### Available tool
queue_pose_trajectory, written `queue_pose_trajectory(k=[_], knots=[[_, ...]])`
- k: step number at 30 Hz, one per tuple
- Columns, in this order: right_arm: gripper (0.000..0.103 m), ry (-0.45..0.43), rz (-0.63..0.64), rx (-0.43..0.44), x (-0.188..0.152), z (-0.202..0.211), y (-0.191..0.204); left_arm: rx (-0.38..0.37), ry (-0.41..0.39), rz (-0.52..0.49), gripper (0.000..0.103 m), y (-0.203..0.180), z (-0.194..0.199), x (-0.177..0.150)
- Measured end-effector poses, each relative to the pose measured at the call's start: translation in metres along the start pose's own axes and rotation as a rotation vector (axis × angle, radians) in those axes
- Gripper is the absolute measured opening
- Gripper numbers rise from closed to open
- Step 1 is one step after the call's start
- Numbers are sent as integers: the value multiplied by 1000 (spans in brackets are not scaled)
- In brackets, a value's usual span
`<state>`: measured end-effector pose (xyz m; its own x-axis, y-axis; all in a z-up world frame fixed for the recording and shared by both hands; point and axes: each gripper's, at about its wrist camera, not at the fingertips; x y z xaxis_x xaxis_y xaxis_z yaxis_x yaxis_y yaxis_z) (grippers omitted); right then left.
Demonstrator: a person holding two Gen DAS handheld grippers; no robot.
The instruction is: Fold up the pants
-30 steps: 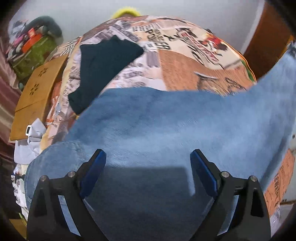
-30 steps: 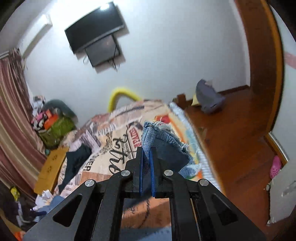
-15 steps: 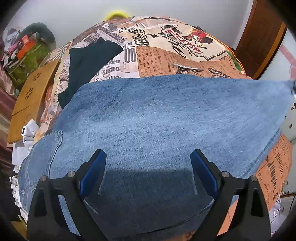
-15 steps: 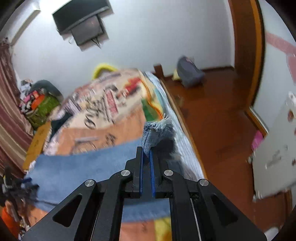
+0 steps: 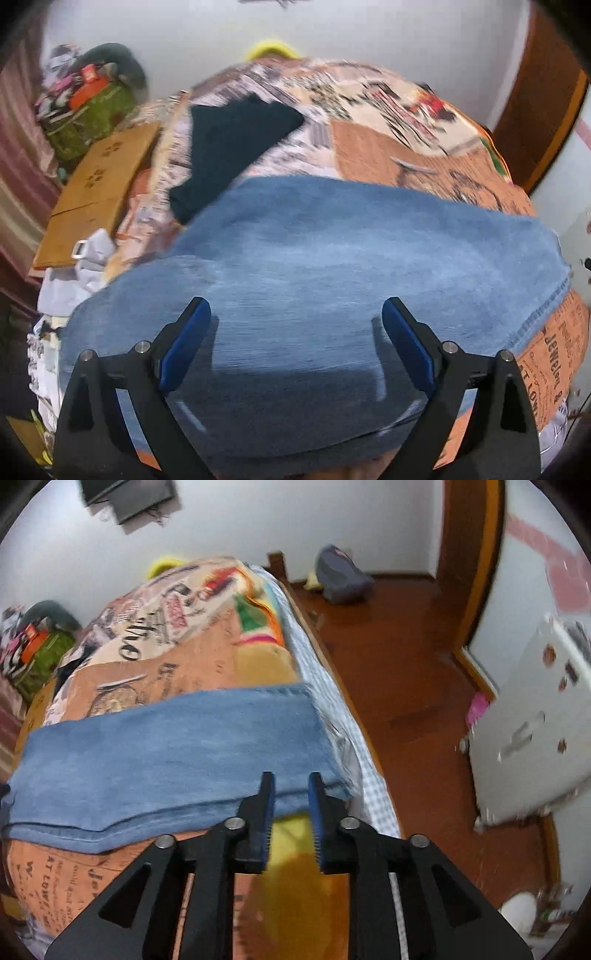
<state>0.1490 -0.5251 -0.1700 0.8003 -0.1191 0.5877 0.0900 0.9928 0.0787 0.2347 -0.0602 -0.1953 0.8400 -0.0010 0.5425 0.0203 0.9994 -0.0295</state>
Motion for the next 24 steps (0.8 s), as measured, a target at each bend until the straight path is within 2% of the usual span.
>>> queue_pose_trajectory(k=[6,12,18,21,24], knots=[[38,-100,174,129,22,15,85,40,-75,162,95,75,35,-3],[43,-126,341,324,42,8,192,134,-95,302,96,161,54,-23],[45,-73,483,456,53,-23,291,137,-53,390,97,234,42,-34],[60,-38,560,479,56,-39,337,156,-5,384,99,262,19,-34],[63,-8,638,497,56,-52,369,165,66,380,99,284,-12,-35]])
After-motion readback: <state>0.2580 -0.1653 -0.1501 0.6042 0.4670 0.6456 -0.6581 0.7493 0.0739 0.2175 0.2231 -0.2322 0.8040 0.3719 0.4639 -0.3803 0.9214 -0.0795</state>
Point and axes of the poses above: each gripper's, at about its wrist camera, not at the fingertips, and z roughly against the way its jaws point, y to its left, x to its top, and after that the axes turned 3 degrees about z, right-handed
